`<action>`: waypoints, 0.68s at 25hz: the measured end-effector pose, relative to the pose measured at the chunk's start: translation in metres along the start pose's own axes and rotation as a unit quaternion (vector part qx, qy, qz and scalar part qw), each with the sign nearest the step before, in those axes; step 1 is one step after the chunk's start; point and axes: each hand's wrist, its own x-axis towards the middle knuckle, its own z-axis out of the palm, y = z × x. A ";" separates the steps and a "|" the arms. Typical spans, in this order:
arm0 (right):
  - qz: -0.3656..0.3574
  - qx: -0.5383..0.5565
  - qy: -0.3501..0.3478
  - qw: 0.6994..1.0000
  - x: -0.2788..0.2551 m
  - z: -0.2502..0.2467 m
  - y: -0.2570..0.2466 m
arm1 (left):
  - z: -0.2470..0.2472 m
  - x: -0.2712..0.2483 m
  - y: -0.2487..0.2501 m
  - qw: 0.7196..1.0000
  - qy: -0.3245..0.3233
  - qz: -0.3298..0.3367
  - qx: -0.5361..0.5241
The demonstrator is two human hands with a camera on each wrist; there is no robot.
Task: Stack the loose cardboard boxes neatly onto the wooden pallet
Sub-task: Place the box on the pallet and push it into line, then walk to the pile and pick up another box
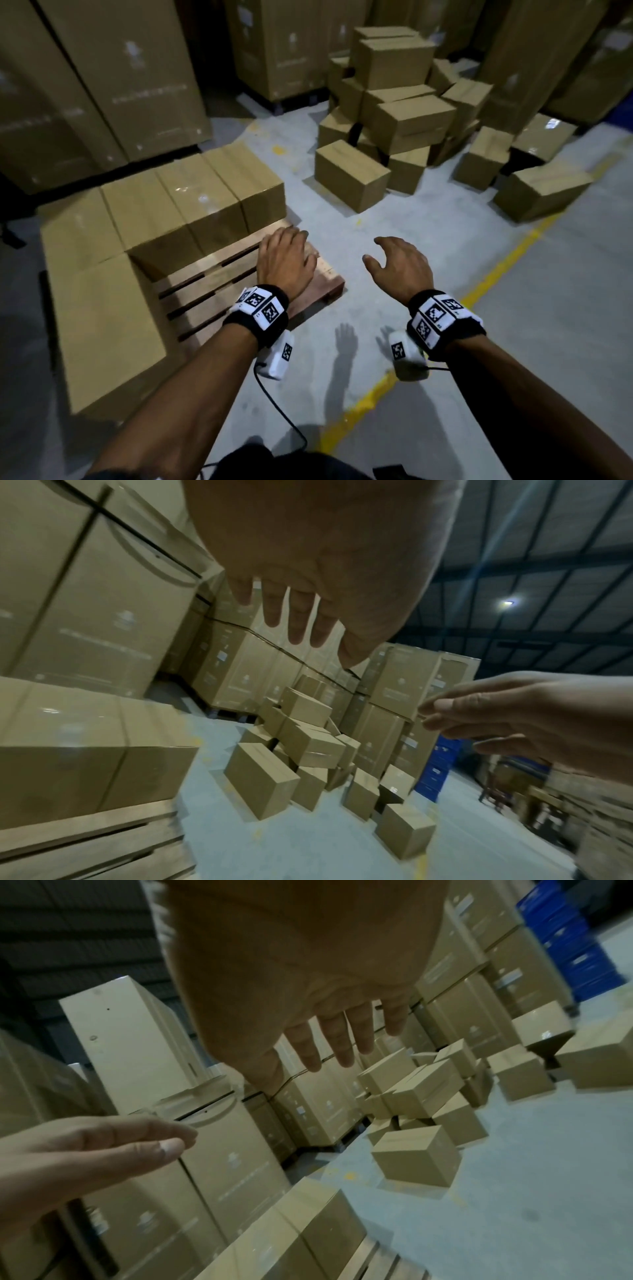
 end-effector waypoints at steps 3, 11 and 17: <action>0.033 -0.005 0.019 0.999 0.030 -0.025 0.051 | 0.019 0.054 0.048 0.999 -0.006 0.043 -0.019; 0.099 -0.027 0.049 0.994 0.176 -0.054 0.162 | 0.105 0.241 0.139 0.991 -0.029 0.117 -0.059; 0.157 -0.017 0.057 0.986 0.301 -0.087 0.232 | 0.137 0.403 0.204 0.985 -0.051 0.158 -0.053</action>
